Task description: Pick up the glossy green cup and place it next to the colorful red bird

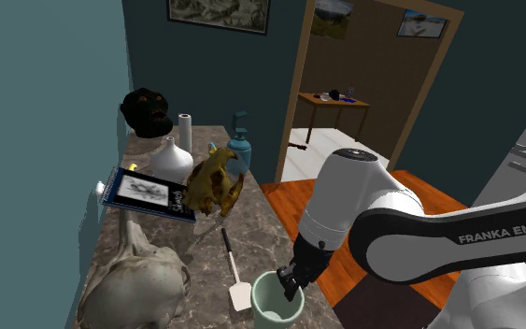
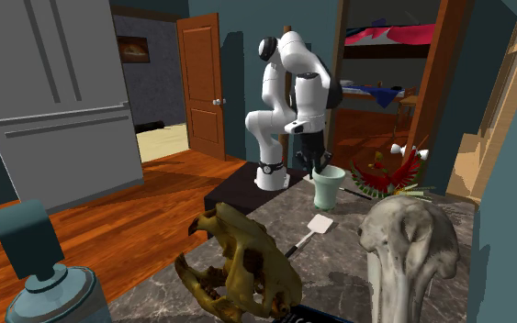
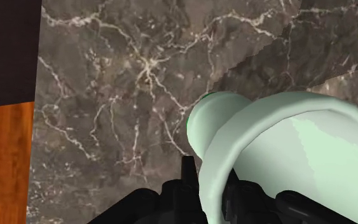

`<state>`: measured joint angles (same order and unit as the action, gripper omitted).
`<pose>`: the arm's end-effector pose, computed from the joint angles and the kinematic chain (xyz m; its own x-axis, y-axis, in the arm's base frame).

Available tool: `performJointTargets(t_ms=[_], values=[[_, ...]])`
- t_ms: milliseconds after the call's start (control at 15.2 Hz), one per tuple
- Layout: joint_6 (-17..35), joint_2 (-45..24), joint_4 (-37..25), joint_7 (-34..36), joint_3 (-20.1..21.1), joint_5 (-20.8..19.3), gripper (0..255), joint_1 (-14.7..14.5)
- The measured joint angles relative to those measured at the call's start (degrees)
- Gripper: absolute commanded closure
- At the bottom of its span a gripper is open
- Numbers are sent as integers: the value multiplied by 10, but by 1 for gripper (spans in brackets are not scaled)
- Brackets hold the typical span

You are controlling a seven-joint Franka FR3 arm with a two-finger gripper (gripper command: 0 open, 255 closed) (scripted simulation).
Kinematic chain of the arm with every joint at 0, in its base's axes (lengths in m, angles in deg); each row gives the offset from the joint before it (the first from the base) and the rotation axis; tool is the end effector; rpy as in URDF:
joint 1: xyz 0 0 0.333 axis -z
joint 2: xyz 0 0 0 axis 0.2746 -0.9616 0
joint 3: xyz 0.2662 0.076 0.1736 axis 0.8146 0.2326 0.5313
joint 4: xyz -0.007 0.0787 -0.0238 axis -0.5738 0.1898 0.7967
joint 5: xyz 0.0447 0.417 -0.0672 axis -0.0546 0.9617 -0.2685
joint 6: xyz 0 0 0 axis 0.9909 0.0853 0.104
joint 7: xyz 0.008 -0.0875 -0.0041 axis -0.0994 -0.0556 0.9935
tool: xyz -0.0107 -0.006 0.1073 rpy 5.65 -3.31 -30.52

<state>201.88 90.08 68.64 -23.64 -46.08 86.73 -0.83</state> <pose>0.2964 0.2514 0.3711 0.9894 -0.1451 -0.0047 -0.1442 -0.9782 -0.1495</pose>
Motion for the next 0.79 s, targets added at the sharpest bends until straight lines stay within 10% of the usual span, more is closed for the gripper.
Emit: performJointTargets(t_ms=[396,462,792], values=[[4,-1,3,0,1,2,255,-1],[4,-1,3,0,1,2,0,-1],[4,-1,3,0,1,2,0,-1]])
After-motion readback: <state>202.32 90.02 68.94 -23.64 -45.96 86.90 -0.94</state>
